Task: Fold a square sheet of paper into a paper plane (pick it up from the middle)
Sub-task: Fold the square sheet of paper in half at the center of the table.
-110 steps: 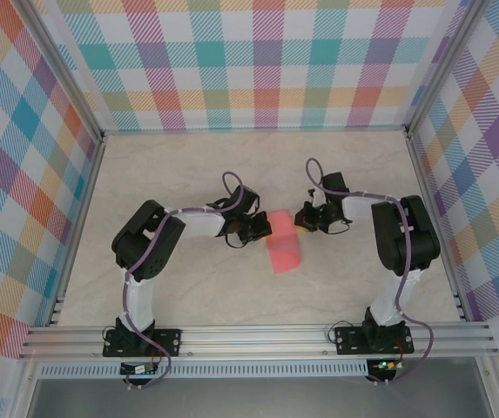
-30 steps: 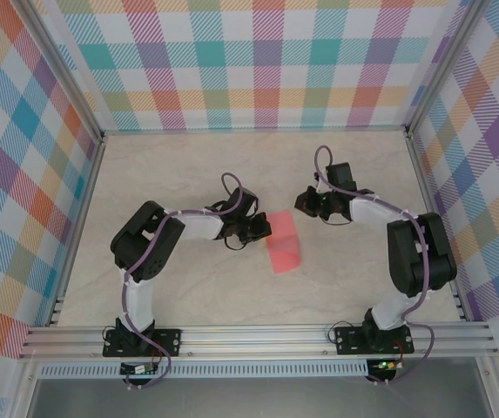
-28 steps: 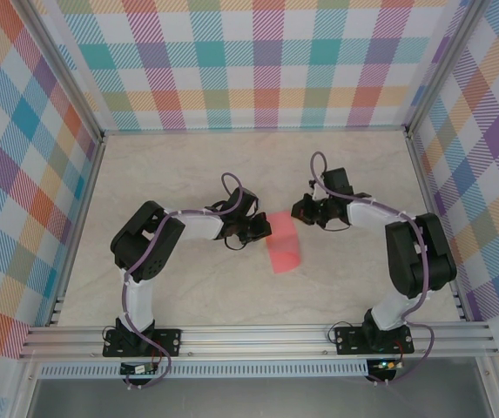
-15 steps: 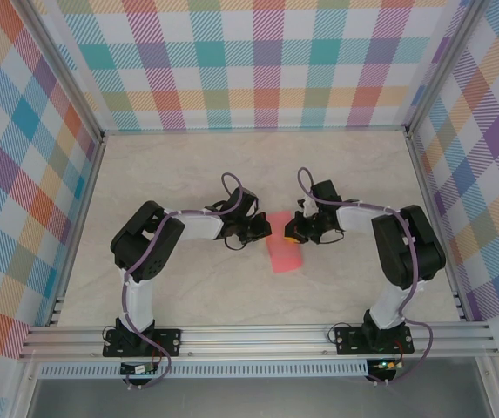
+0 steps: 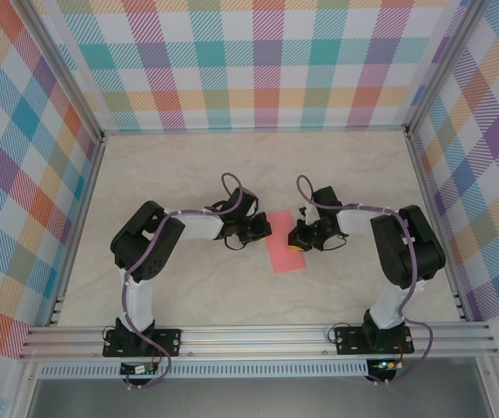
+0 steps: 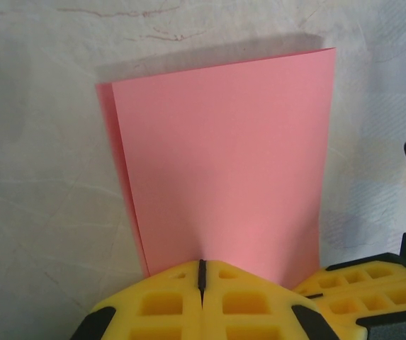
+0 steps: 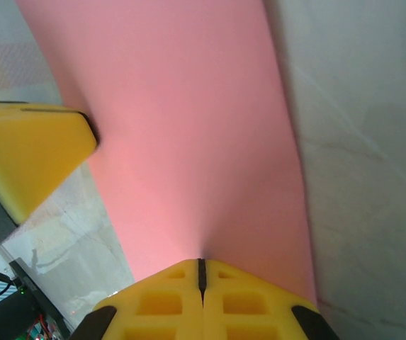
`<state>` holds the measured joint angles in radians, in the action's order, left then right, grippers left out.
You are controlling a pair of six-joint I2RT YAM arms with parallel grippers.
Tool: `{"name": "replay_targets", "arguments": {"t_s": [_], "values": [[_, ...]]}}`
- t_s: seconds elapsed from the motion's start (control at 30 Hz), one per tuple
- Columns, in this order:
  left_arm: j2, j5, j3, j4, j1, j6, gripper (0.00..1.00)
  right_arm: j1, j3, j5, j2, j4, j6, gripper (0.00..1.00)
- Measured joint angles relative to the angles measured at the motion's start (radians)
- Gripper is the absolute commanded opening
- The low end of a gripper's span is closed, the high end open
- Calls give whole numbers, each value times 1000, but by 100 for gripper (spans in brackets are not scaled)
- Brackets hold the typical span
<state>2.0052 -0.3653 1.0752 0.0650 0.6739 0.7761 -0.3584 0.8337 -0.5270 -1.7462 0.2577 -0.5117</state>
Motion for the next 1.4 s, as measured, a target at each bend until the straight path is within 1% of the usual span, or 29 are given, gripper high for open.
{"name": "replay_targets", "arguments": {"t_s": [0.27,0.47,0.63,0.73,0.83,0.97,1.07,1.23,1.3,1.4], "values": [[0,0,0,0,0,0,0,0,-127,61,134,21,-12,0],[0,1,0,0,0,-5,0,8,-231,114,243,-8,-69,0],[0,1,0,1,0,-8,0,12,-282,158,314,-9,-126,0],[0,1,0,1,0,-8,0,12,-302,195,362,25,-151,0],[0,0,0,1,0,-11,0,18,-304,229,417,103,-159,0],[0,0,0,2,0,-11,0,19,-273,216,481,144,-158,0],[0,0,0,2,0,-11,0,19,-196,164,441,115,-158,0],[0,1,0,1,0,-13,0,11,-45,87,205,-11,-158,0],[-2,6,3,-6,0,-19,0,6,-16,72,124,-51,-158,0],[-6,25,15,-31,5,-40,0,-2,-7,49,54,-83,-158,0]]}}
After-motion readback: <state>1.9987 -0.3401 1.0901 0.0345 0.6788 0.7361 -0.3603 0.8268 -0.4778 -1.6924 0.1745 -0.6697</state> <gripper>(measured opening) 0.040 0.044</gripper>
